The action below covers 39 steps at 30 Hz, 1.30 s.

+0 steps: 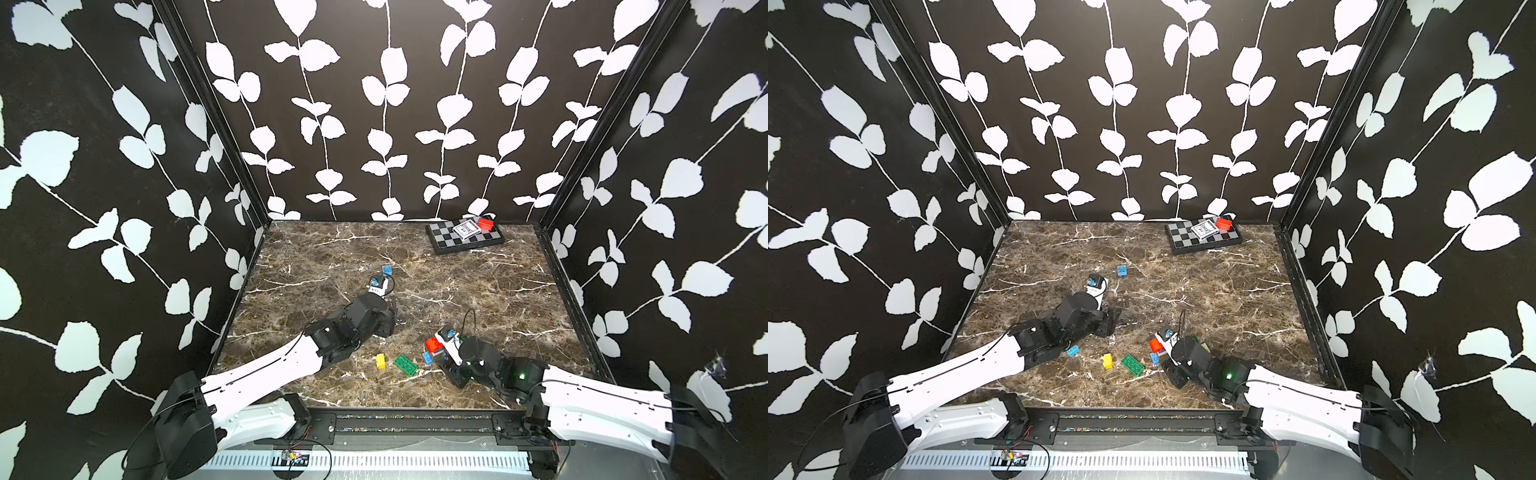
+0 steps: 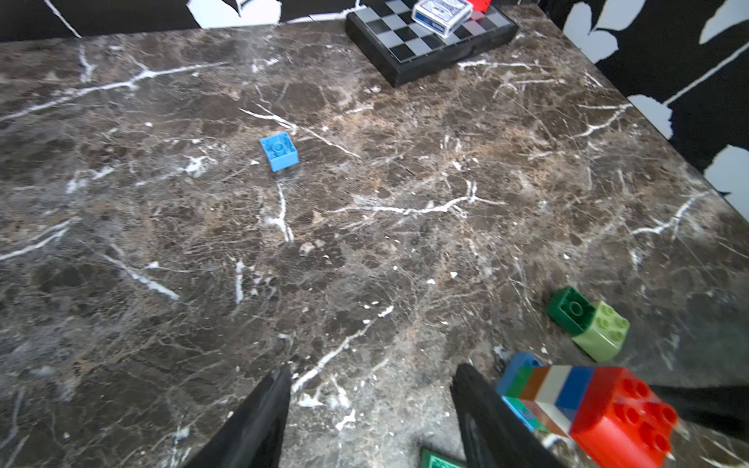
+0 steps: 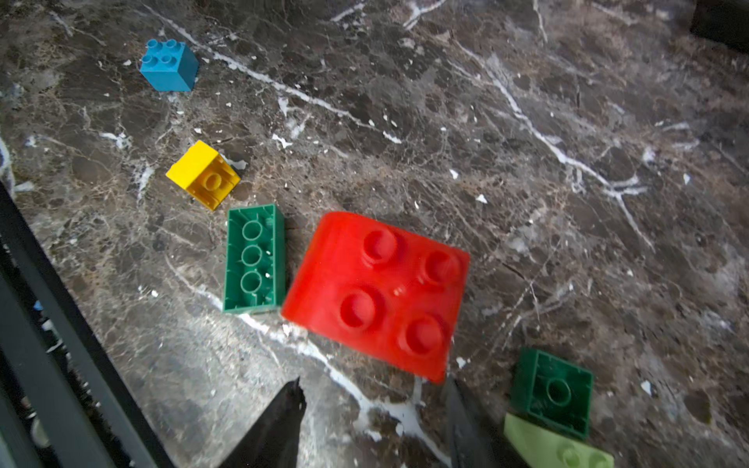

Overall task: Assemble the number 1 with lego
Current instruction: Assemble the lego brick with the lego brick.

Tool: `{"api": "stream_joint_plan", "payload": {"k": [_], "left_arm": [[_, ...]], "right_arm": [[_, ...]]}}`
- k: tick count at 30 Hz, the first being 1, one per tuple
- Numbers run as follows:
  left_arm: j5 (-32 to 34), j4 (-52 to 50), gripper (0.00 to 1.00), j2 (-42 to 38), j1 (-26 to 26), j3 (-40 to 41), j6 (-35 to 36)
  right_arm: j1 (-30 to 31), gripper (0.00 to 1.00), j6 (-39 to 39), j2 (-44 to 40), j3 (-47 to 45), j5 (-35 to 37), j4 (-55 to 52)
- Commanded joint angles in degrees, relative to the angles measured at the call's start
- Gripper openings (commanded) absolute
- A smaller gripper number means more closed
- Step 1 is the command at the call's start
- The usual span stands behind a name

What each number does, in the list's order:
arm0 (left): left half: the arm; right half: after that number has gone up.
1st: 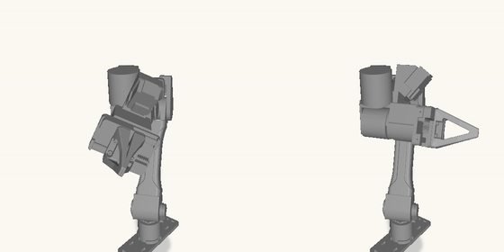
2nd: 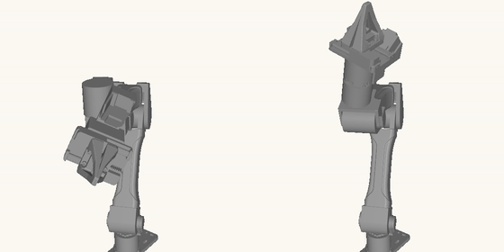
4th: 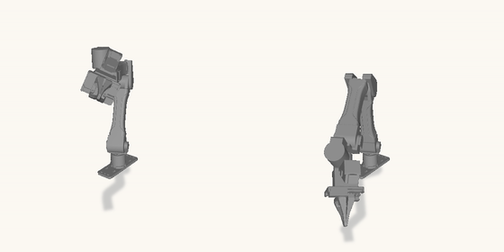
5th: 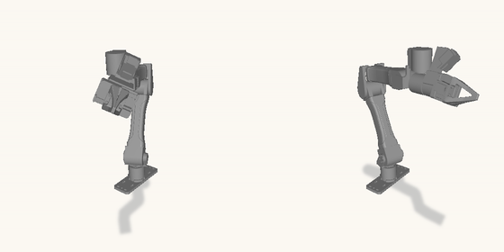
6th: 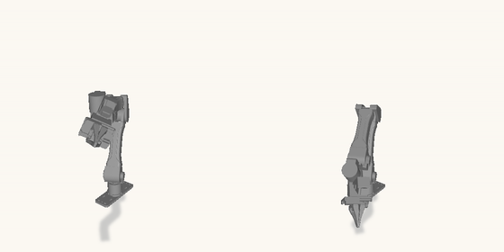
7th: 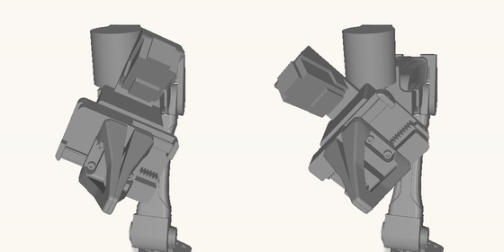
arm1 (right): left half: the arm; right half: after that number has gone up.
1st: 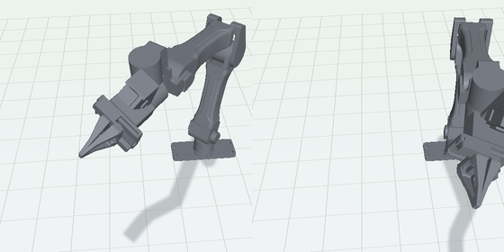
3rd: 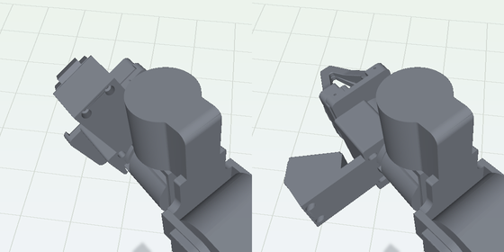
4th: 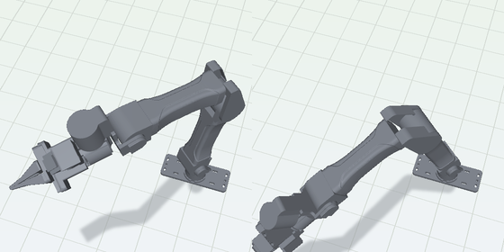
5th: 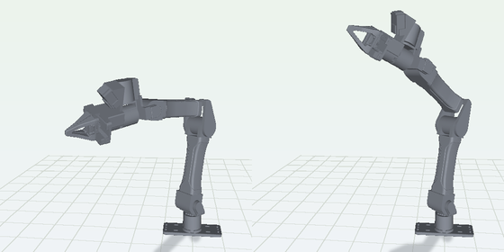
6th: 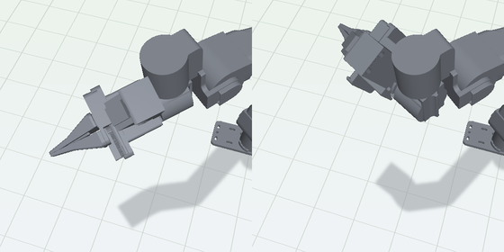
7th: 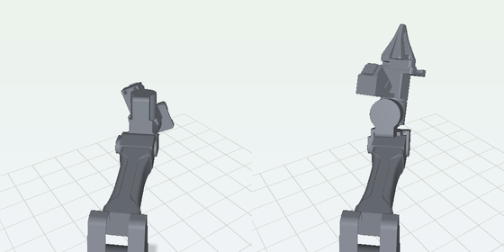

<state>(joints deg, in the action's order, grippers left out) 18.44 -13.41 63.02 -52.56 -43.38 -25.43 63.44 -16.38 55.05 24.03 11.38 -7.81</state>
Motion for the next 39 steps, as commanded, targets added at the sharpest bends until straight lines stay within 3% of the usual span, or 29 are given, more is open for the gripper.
{"api": "stream_joint_plan", "payload": {"k": [1,7,16,39], "left_arm": [[2.39,1.33,0.67,-2.06,0.76,1.51,0.71],[2.26,1.36,0.68,-4.03,2.17,2.98,0.66],[1.26,3.04,0.68,-4.26,3.41,3.99,0.54],[0.28,4.57,0.68,-4.75,3.86,5.03,-0.76]], "right_arm": [[1.61,0.58,1.69,4.42,-2.95,5.71,14.61],[2.50,0.59,0.05,9.68,-6.06,8.28,23.63],[2.61,0.58,-0.76,9.34,-11.19,10.68,29.30],[2.65,0.39,0.12,11.79,-12.35,8.90,36.01]]}}
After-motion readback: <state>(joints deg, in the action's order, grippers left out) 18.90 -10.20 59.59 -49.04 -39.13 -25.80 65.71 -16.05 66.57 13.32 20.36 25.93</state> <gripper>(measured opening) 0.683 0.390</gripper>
